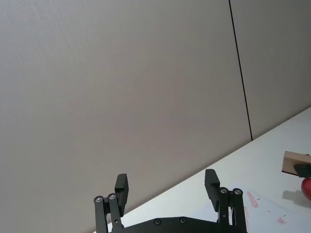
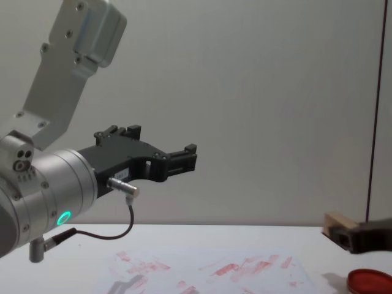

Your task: Use the one hand to pick up the stamp and affix it onto the A4 paper.

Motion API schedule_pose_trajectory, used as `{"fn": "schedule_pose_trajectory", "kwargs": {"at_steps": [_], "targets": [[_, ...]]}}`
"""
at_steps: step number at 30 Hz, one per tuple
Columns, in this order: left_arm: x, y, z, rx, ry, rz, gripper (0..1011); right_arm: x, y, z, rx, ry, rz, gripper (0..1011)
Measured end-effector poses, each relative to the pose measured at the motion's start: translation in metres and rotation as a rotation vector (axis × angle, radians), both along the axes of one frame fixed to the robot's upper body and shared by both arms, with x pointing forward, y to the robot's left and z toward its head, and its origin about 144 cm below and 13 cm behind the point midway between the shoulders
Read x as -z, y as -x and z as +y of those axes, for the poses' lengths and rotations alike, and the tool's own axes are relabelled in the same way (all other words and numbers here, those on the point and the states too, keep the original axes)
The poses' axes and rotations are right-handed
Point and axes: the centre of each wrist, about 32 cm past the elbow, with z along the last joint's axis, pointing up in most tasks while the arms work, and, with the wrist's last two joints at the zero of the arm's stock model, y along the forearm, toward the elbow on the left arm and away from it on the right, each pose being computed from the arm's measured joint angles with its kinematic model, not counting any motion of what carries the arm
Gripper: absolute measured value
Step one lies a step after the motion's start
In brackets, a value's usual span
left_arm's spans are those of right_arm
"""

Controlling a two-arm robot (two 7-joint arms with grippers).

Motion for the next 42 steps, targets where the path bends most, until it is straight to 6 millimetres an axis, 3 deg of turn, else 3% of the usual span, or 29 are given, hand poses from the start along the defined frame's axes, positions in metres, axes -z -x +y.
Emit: {"fn": "schedule_pose_trajectory", "kwargs": {"at_steps": [21,30,42], "targets": [[0.000,0.000,0.000,0.000,0.000,0.000,1002,-0.011,-0.025,0.021,-0.318,0.036,-0.013,221],[0.000,0.000,0.000,0.000,0.000,0.000,1002,-0.002,-0.039,0.033,-0.469,0.093,0.097,221],[0.000,0.000,0.000,0.000,0.000,0.000,1002,0.009,-0.052,0.044,-0.549,0.152,0.210,221]]}}
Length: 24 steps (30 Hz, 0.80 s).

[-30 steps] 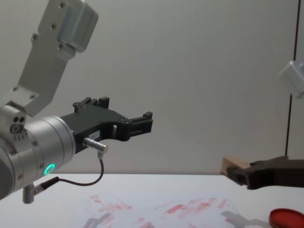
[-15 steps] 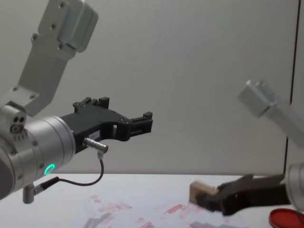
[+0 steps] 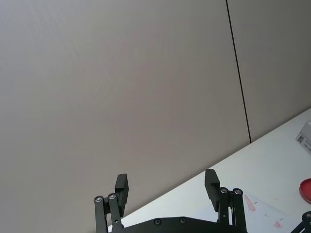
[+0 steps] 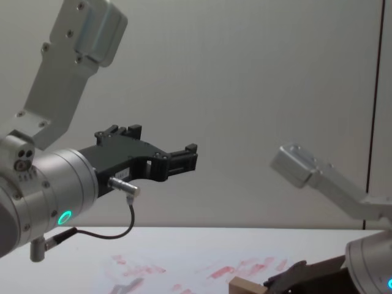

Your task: Use the one hand to pick up the stamp and affix it onto the A4 paper.

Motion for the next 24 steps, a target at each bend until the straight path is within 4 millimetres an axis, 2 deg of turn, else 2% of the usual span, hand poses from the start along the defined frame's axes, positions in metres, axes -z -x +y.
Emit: {"fn": "schedule_pose_trajectory", "kwargs": {"at_steps": [15,24], "targets": [[0.000,0.000,0.000,0.000,0.000,0.000,1003,0.003,-0.005,0.005,-0.014,0.033,0.021,221],[0.000,0.000,0.000,0.000,0.000,0.000,1002,-0.013,-0.005,0.004,0.006,-0.020,-0.038,221]]}}
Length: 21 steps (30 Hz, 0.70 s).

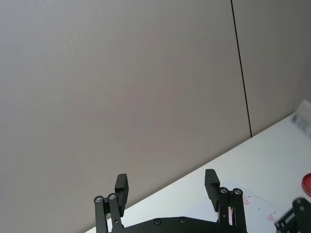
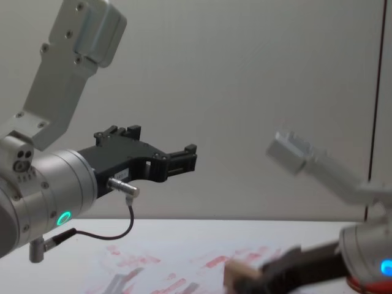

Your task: Use the one hand to pick up the stamp and affix it onto the A4 paper.

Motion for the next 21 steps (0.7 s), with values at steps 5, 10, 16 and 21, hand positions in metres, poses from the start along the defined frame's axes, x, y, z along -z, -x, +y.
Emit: {"fn": "schedule_pose_trajectory", "kwargs": {"at_steps": [5,10,16,21], "targets": [[0.000,0.000,0.000,0.000,0.000,0.000,1002,-0.018,0.002,-0.006,0.033,-0.062,-0.061,220],[0.000,0.000,0.000,0.000,0.000,0.000,1003,-0.030,0.009,-0.018,0.084,-0.104,-0.104,220],[0.000,0.000,0.000,0.000,0.000,0.000,1002,-0.036,0.019,-0.035,0.142,-0.113,-0.123,221],[0.000,0.000,0.000,0.000,0.000,0.000,1002,-0.036,0.031,-0.055,0.207,-0.087,-0.121,221]]}}
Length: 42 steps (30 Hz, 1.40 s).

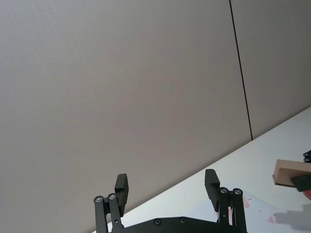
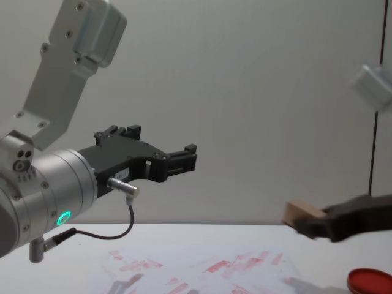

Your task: Use the one hand to pick up the stamp and affix it onto the A4 paper.

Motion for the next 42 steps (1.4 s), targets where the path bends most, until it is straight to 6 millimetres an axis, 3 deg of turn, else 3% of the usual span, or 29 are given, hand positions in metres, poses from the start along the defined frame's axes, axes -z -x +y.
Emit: {"fn": "schedule_pose_trajectory", "kwargs": {"at_steps": [12,35,37,42], "targets": [[0.000,0.000,0.000,0.000,0.000,0.000,1002,0.012,0.019,-0.031,0.129,0.086,0.027,221],[0.000,0.000,0.000,0.000,0.000,0.000,1002,0.025,0.009,-0.036,0.195,0.158,0.038,223],[0.000,0.000,0.000,0.000,0.000,0.000,1002,0.025,0.009,-0.036,0.196,0.159,0.039,238],[0.000,0.000,0.000,0.000,0.000,0.000,1003,0.026,0.008,-0.035,0.199,0.163,0.042,413]]}}
